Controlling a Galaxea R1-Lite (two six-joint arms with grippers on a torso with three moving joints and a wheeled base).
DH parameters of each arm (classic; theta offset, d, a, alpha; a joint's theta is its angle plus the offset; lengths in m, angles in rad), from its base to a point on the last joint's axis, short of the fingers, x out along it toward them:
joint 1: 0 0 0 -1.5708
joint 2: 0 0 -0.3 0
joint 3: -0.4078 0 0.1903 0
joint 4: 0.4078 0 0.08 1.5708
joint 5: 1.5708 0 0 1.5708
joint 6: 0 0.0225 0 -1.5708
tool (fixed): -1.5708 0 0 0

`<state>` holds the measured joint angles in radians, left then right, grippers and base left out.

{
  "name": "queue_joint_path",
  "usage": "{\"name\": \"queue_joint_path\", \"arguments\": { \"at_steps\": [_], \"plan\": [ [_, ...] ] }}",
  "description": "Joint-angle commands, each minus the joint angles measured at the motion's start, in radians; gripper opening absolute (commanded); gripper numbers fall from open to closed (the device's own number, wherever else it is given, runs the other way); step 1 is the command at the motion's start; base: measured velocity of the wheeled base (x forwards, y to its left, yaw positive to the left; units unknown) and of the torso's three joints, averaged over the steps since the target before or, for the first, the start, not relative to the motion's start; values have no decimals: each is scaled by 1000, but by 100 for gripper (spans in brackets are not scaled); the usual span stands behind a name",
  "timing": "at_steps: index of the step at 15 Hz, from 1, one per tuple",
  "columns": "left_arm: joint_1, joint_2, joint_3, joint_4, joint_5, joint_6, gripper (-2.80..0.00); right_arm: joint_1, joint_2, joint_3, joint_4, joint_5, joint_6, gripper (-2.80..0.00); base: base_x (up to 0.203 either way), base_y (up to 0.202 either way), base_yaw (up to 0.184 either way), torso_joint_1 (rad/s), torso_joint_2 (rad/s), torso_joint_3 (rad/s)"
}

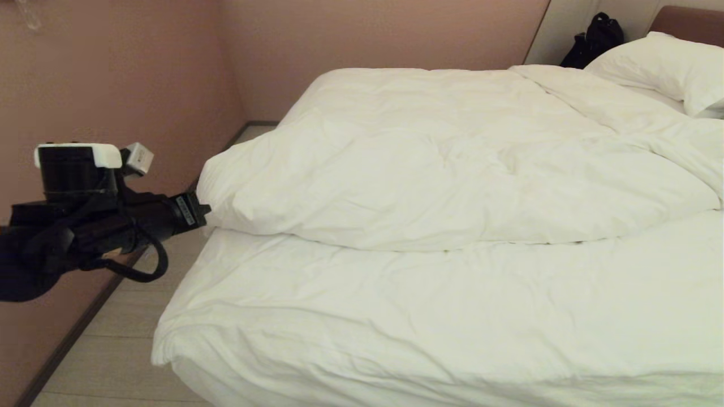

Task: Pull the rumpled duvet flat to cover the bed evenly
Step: Hold the folded corner of the quilt

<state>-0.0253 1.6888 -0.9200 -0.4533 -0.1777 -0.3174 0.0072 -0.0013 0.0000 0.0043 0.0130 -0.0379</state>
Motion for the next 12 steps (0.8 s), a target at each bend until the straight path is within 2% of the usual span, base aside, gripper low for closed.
{"name": "queue_joint_path", "arguments": {
  "at_steps": [1, 6, 8, 12],
  "plan": [
    [-10, 92, -52, -5, 0, -1, -280, 0, 1, 0, 0, 1, 0, -280, 0, 0, 0, 0, 0, 0],
    [-51, 204, -203, -32, 0, 39, -280, 0, 1, 0, 0, 1, 0, -280, 0, 0, 0, 0, 0, 0],
    [-68, 231, -225, -103, -1, 62, -280, 0, 1, 0, 0, 1, 0, -280, 0, 0, 0, 0, 0, 0],
    [-91, 354, -229, -320, 1, 185, -280, 0, 1, 0, 0, 1, 0, -280, 0, 0, 0, 0, 0, 0]
  ]
}}
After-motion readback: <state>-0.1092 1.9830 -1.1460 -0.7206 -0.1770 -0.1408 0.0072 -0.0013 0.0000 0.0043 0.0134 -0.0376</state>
